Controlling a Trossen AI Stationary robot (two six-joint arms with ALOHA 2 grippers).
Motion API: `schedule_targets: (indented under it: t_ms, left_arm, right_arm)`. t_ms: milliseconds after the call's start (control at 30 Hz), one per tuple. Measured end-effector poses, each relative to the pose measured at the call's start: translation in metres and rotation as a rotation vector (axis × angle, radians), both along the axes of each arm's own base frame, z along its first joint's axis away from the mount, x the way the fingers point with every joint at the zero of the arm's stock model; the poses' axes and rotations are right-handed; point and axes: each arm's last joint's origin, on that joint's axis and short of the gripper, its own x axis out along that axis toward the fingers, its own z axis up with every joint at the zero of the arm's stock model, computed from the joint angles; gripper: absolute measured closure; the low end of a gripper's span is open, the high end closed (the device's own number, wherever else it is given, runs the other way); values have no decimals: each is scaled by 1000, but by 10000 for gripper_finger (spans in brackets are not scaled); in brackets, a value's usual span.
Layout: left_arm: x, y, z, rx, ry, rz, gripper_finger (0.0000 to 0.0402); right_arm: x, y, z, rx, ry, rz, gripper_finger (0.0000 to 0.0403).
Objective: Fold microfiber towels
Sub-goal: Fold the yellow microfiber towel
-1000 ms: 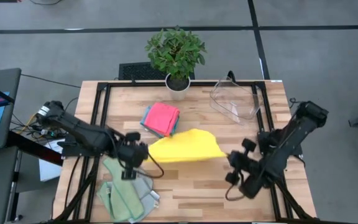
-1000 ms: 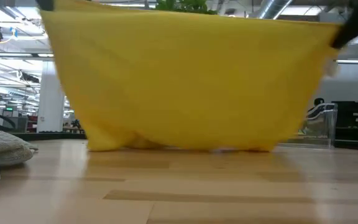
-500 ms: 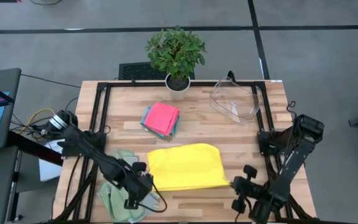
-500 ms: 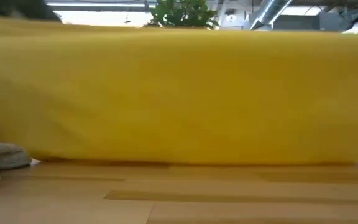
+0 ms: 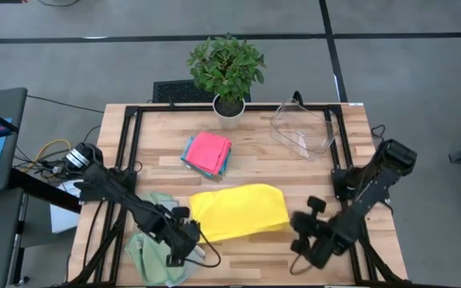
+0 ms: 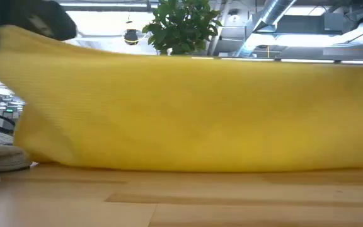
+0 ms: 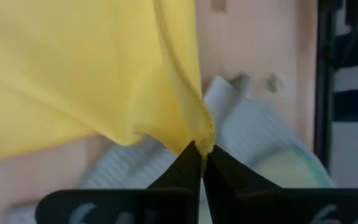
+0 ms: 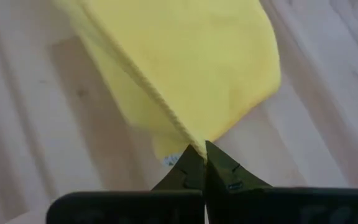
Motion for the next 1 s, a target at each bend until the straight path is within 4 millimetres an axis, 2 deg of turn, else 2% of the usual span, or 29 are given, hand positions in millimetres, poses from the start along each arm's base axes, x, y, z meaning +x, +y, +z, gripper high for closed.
schedule_targets:
  t_ms: [200, 367, 500, 767, 933, 1000]
  left_arm:
    - [10, 21, -4, 57, 0, -13, 400]
    - [8, 35, -14, 117, 64, -8, 400]
    - [9, 43, -18, 141, 73, -9, 400]
    - [7, 51, -19, 177, 124, 5, 400]
    - [9, 57, -19, 196, 126, 27, 400]
    - [10, 59, -19, 199, 125, 29, 400]
  right_arm:
    - [4, -42, -11, 59, -9, -86, 390]
    - [10, -70, -1, 37, -15, -45, 390]
    - [16, -96, 0, 10, 0, -49, 390]
    - [35, -132, 0, -10, 44, -27, 390]
    - [42, -151, -9, -23, 92, -32, 390]
    - [42, -155, -19, 7, 114, -37, 390]
